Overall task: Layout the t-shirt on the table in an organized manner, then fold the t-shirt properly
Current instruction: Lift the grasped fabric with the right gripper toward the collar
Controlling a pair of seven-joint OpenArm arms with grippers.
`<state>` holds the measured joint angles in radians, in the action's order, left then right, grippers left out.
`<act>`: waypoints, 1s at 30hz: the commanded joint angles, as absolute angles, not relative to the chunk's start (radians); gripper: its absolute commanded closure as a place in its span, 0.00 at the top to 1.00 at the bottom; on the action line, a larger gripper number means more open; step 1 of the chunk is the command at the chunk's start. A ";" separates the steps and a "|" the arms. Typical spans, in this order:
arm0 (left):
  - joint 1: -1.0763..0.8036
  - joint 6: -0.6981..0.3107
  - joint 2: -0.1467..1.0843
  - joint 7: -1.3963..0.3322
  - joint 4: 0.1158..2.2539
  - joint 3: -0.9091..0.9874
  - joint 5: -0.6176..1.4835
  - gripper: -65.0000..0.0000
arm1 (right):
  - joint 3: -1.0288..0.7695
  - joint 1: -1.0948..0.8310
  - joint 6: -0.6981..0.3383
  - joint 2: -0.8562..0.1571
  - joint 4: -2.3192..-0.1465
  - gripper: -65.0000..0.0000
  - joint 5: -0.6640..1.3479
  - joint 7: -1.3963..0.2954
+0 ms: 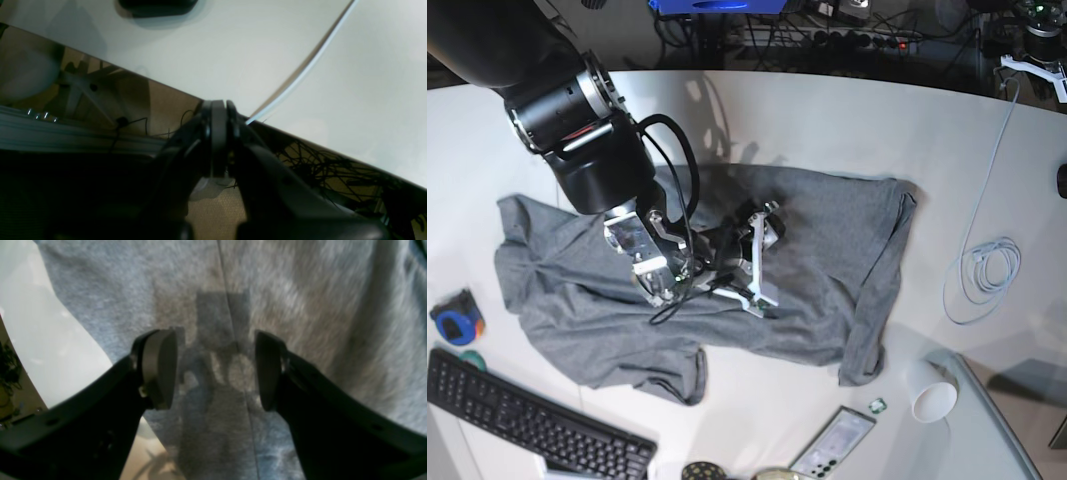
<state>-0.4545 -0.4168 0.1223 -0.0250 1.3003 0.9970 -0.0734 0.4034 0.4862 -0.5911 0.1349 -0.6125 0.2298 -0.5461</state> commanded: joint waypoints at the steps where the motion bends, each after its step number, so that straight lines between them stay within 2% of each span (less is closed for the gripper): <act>1: -0.463 -0.407 0.140 0.001 1.313 1.003 -0.062 0.00 | 0.403 0.513 -0.591 0.143 -0.615 0.52 0.243 -0.527; 23: -0.464 -0.407 0.143 0.001 1.313 1.001 -0.062 0.00 | 0.403 0.470 -0.593 0.143 -0.674 0.49 0.242 -0.532; 25: -0.466 -0.407 0.143 0.001 1.313 1.001 -0.062 0.00 | 0.403 0.470 -0.593 0.143 -0.679 0.42 0.242 -0.532; 28: -0.464 -0.407 0.143 0.001 1.313 1.001 -0.065 0.00 | 0.403 0.470 -0.593 0.143 -0.679 0.24 0.242 -0.532; 30: -0.461 -0.407 0.143 0.001 1.313 1.001 -0.068 0.00 | 0.403 0.472 -0.593 0.143 -0.679 0.15 0.242 -0.532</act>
